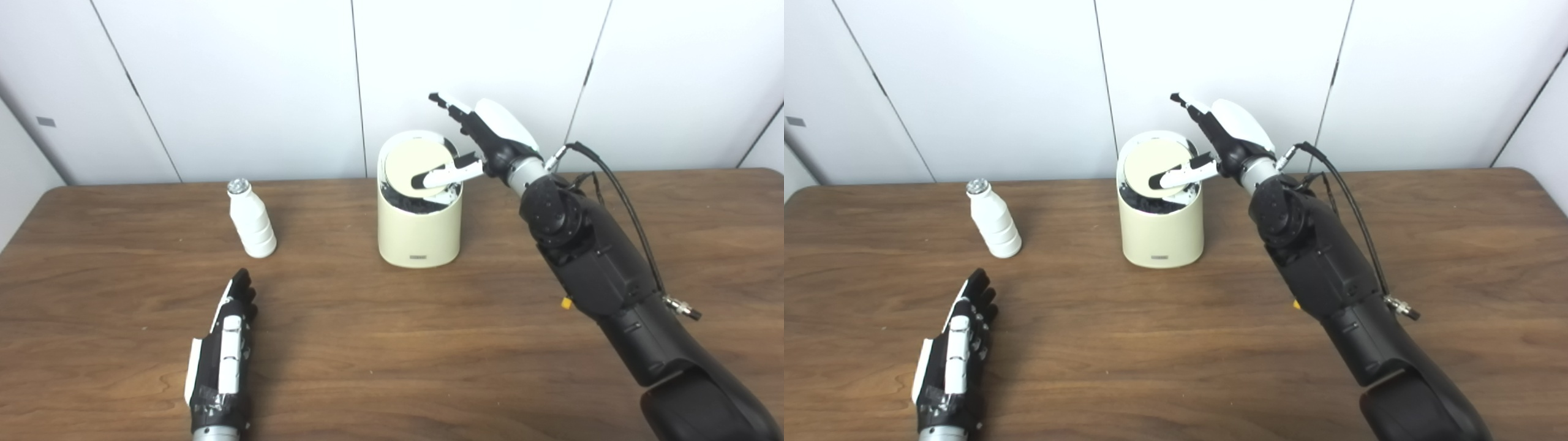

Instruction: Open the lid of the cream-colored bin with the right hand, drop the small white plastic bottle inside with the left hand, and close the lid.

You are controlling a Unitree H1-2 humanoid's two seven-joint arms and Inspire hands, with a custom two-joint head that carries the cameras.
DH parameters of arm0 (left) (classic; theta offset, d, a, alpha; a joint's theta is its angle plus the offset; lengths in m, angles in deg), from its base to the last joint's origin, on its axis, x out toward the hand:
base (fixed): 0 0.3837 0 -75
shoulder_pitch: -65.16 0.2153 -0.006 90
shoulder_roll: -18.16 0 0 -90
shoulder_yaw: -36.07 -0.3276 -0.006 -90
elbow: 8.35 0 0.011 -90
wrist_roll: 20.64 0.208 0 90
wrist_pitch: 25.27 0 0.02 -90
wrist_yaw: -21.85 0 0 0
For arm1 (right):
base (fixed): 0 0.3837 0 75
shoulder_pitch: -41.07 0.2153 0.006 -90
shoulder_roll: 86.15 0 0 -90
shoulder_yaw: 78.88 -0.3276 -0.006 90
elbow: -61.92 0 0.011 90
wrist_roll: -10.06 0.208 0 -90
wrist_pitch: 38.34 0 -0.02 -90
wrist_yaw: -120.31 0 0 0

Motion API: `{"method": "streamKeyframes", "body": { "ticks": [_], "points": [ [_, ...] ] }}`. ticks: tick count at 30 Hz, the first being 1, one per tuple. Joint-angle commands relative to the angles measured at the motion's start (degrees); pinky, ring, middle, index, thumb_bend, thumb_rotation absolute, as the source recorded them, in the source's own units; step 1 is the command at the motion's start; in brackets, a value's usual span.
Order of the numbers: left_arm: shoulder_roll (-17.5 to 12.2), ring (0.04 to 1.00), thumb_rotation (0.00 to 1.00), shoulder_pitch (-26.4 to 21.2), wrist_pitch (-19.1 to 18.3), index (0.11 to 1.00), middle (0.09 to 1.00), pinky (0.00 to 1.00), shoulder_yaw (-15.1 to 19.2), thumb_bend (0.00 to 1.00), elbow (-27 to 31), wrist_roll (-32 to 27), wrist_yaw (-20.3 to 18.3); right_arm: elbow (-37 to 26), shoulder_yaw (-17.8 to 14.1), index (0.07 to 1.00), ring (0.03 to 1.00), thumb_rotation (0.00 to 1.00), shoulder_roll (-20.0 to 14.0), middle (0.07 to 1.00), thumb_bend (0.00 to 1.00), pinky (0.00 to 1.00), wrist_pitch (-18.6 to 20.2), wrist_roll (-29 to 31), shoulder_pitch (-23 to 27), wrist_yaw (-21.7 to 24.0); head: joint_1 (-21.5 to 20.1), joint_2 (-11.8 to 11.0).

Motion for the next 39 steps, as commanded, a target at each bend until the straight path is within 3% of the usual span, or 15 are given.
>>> {"method": "streamKeyframes", "body": {
  "ticks": [1, 14, 23, 27, 32, 34, 36, 39],
  "points": [
    [0.42, 0.983, 0.9, 0.47, 0.45, 0.963, 0.977, 1.0, -0.41, 0.48, 1.32, -0.2, 0.08, -0.79, -0.33, 0.937, 0.916, 0.4, -0.99, 0.936, 0.88, 0.81, -1.06, -1.02, 3.13, -0.14, -0.18, 0.32],
    [0.79, 0.984, 0.9, 0.19, 1.13, 0.968, 0.979, 1.0, -0.81, 0.48, 0.58, -0.24, 0.16, 2.95, -0.14, 0.933, 0.927, 0.32, -2.07, 0.934, 0.88, 0.86, -4.58, -1.34, 2.91, -0.98, 0.8, 0.27],
    [1.32, 0.983, 0.89, -0.26, 1.08, 0.964, 0.974, 1.0, -1.14, 0.48, 0.36, 0.31, 0.91, 5.08, 1.89, 0.94, 0.948, 0.23, -2.4, 0.944, 0.9, 0.91, -7.54, -3.1, 3.79, -1.61, 0.79, 0.14],
    [1.51, 0.983, 0.89, -0.34, 1.29, 0.968, 0.974, 1.0, -1.13, 0.48, 0.01, 0.29, 0.98, 5.15, 2.06, 0.938, 0.948, 0.26, -2.16, 0.943, 0.9, 0.91, -7.76, -3.06, 3.86, -1.78, 0.72, -0.12],
    [1.14, 0.992, 0.89, -0.39, 1.9, 0.976, 0.983, 1.0, -1.04, 0.48, -0.58, -0.11, 0.44, 3.37, 1.07, 0.936, 0.929, 0.34, -1.75, 0.933, 0.83, 0.88, -6.54, -2.43, 3.71, -1.7, 0.59, -0.28],
    [1.15, 0.992, 0.89, -0.31, 1.75, 0.976, 0.984, 1.0, -1.0, 0.49, -0.48, -0.23, 0.43, 2.28, 0.11, 0.933, 0.917, 0.36, -1.4, 0.932, 0.83, 0.85, -5.82, -1.71, 3.59, -1.96, 0.67, -0.31],
    [1.2, 0.989, 0.89, -0.22, 1.53, 0.975, 0.985, 1.0, -0.95, 0.49, -0.31, -0.2, 0.54, 1.06, -1.34, 0.933, 0.913, 0.47, -0.78, 0.935, 0.84, 0.83, -4.49, -0.36, 3.45, -1.72, 0.65, -0.34],
    [1.02, 0.984, 0.89, -0.21, 1.96, 0.972, 0.982, 1.0, -0.93, 0.47, -0.57, -0.07, 0.46, -1.81, -3.63, 0.93, 0.902, 0.49, -0.06, 0.935, 0.8, 0.82, -1.96, 1.43, 3.15, -0.97, 0.8, -0.33]
  ]
}}
